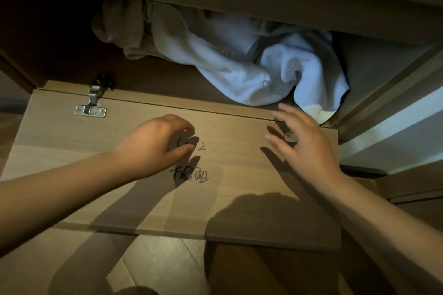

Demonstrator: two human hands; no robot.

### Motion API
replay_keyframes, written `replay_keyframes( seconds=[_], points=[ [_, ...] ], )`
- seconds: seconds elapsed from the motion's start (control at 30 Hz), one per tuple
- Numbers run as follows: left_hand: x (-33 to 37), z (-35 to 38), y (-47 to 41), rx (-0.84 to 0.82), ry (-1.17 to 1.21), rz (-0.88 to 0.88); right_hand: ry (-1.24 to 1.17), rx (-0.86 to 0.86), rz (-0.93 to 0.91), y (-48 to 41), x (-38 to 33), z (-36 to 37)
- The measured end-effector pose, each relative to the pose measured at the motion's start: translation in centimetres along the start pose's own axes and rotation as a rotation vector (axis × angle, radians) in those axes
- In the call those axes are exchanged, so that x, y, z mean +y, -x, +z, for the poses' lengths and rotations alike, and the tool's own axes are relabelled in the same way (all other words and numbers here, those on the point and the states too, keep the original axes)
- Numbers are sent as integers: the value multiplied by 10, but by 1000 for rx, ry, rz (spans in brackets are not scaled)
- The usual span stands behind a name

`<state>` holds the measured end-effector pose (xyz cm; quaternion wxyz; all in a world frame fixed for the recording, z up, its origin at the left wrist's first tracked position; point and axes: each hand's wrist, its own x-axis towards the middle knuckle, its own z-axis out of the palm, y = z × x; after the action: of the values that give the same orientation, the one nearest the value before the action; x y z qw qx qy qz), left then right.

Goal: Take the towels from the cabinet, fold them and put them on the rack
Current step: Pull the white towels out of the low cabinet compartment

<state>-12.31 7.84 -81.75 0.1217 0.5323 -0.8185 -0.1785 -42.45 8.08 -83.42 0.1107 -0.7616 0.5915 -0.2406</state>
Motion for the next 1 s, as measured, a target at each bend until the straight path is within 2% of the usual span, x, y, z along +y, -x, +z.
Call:
replay_keyframes(
  seconds=[0.1,0.23,0.33,0.4,0.57,0.63,0.73,0.8,1.0],
  points=[
    [1,1,-15,15,15,-45,73,-19,52,-40,6,-3],
    [-4,8,-17,27,51,-83,193,-61,9,-87,-4,17],
    [-13,10,-15,51,59,-113,302,-16,9,-111,-12,38],
    [-17,11,-13,70,80,-125,321,26,-13,-126,-13,49],
    [-25,19,-7,77,93,-144,334,-10,25,-162,-11,68],
    [-26,21,-5,79,79,-139,303,-42,17,-171,-6,67],
    [-26,22,-5,73,43,-113,133,-102,46,-180,-10,67],
    [-25,23,-6,71,31,-108,67,-74,31,-180,-17,72],
    [-25,21,-5,77,46,-111,52,-84,79,-163,-21,67]
  ],
)
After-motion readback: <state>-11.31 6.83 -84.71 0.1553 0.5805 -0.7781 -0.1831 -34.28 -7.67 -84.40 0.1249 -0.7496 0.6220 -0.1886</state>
